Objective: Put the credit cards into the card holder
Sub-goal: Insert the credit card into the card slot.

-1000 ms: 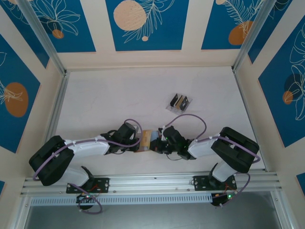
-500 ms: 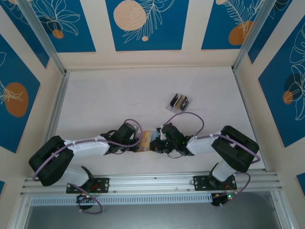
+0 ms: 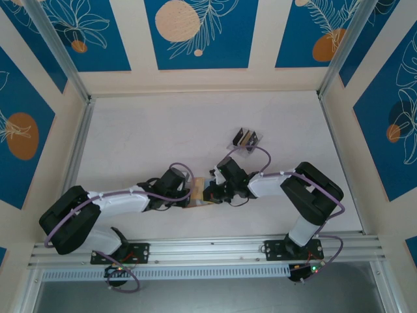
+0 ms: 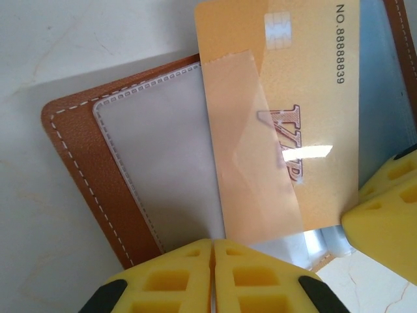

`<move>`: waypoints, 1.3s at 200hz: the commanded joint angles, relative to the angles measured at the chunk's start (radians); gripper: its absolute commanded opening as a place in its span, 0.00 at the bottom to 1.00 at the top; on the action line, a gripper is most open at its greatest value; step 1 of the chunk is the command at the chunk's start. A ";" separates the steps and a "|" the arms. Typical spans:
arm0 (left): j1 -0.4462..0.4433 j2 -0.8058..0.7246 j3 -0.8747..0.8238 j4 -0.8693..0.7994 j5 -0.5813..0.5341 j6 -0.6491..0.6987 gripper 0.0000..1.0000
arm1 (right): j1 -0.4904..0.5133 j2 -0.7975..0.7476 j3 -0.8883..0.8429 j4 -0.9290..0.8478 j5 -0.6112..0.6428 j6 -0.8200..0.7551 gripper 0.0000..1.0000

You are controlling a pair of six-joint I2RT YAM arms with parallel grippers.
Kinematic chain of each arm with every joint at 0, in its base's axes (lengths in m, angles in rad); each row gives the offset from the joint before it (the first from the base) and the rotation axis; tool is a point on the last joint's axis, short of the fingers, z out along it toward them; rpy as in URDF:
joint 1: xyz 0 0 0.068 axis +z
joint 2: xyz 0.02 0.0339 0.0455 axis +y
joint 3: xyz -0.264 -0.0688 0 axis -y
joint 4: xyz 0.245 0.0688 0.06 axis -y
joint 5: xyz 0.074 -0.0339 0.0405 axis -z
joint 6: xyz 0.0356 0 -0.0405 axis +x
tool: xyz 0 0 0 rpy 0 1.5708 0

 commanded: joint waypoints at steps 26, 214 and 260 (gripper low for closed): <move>0.007 0.000 -0.005 -0.025 -0.023 0.022 0.09 | 0.019 -0.023 0.022 -0.131 0.002 -0.070 0.03; 0.005 0.011 0.001 -0.026 -0.022 0.035 0.08 | -0.049 0.017 0.251 -0.406 0.184 -0.209 0.38; 0.006 0.017 0.007 -0.024 -0.016 0.040 0.08 | -0.033 0.073 0.277 -0.411 0.197 -0.210 0.40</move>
